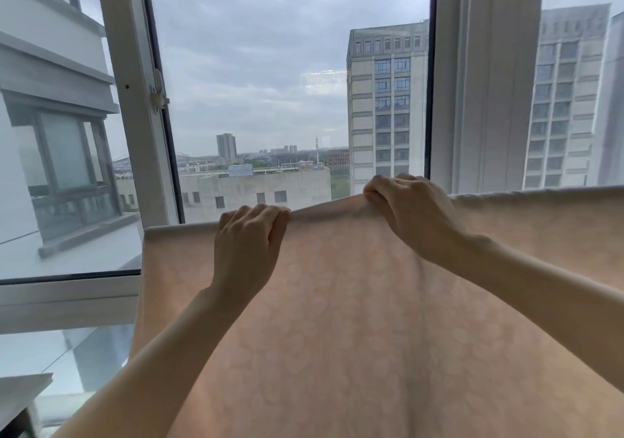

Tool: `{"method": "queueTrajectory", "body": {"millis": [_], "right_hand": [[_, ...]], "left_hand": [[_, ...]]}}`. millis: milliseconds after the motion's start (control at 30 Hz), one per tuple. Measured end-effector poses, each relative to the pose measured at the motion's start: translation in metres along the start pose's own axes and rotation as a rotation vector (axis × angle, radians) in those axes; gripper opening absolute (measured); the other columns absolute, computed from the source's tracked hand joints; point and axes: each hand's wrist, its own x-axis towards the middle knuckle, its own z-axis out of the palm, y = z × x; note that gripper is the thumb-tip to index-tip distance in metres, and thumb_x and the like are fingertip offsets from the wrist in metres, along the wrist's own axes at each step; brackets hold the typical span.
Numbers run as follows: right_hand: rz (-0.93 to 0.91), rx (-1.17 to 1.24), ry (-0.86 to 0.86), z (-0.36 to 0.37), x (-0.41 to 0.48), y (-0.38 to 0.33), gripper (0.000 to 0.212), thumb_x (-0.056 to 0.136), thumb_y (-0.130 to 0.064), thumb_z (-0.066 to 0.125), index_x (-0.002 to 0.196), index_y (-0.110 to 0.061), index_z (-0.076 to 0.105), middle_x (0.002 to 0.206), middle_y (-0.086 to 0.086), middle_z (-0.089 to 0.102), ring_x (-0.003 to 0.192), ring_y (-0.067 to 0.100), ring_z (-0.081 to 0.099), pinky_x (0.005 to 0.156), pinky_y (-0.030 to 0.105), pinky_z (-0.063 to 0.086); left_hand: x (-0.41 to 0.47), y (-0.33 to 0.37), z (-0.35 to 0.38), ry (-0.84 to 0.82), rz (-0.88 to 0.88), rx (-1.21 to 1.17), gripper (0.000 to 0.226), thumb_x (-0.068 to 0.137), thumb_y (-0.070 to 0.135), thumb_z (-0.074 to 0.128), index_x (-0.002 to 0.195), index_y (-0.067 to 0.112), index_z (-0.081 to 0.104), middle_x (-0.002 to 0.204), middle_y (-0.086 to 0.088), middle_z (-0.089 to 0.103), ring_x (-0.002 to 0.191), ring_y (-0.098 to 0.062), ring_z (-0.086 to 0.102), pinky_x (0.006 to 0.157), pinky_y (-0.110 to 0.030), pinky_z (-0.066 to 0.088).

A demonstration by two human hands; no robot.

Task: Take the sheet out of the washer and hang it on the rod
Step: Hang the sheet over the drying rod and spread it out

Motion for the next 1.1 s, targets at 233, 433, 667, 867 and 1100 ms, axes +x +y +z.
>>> {"method": "queueTrajectory", "body": {"millis": [233,433,667,867,1100], "right_hand": [[0.043,0.11,-0.087,-0.005,0.001,0.019,0.018,0.1,-0.031,0.046,0.097,-0.021,0.06,0.072,-0.002,0.066,0.059,0.014,0.06,0.06,0.038,0.053],[0.036,0.082,-0.141,-0.025,-0.02,0.045,0.025,0.1,-0.029,0.046,0.11,-0.017,0.066,0.092,0.0,0.072,0.074,0.013,0.067,0.07,0.034,0.057],[0.088,0.124,-0.008,-0.031,-0.032,0.052,0.027,0.097,-0.029,0.049,0.105,-0.014,0.07,0.086,0.003,0.073,0.072,0.016,0.068,0.073,0.031,0.057],[0.128,-0.017,-0.121,-0.028,-0.024,0.044,0.015,0.102,-0.017,0.042,0.1,-0.011,0.056,0.078,0.002,0.059,0.062,0.012,0.053,0.059,0.026,0.044],[0.26,-0.082,-0.185,-0.041,-0.02,0.062,0.006,0.099,-0.005,0.041,0.099,-0.012,0.043,0.069,0.003,0.055,0.055,0.012,0.053,0.05,0.023,0.042]], "left_hand": [[0.009,0.016,0.008,0.023,-0.02,0.05,0.045,0.1,0.038,0.035,0.074,0.017,0.064,0.057,0.008,0.053,0.053,-0.018,0.052,0.07,-0.034,0.045],[0.007,0.014,0.012,0.054,-0.061,0.087,0.051,0.1,0.039,0.031,0.077,0.014,0.069,0.06,0.001,0.063,0.057,-0.021,0.058,0.073,-0.035,0.043],[0.005,0.02,0.014,0.078,-0.034,0.121,0.048,0.1,0.036,0.033,0.078,0.013,0.068,0.061,0.002,0.063,0.056,-0.021,0.055,0.071,-0.034,0.039],[0.001,0.021,0.006,0.05,-0.038,0.108,0.048,0.101,0.038,0.032,0.084,0.015,0.07,0.071,0.001,0.069,0.062,-0.022,0.06,0.077,-0.037,0.044],[-0.003,0.026,0.008,-0.014,0.086,0.094,0.037,0.102,0.031,0.035,0.121,0.015,0.063,0.105,-0.002,0.071,0.092,-0.022,0.064,0.094,-0.045,0.044]]}}
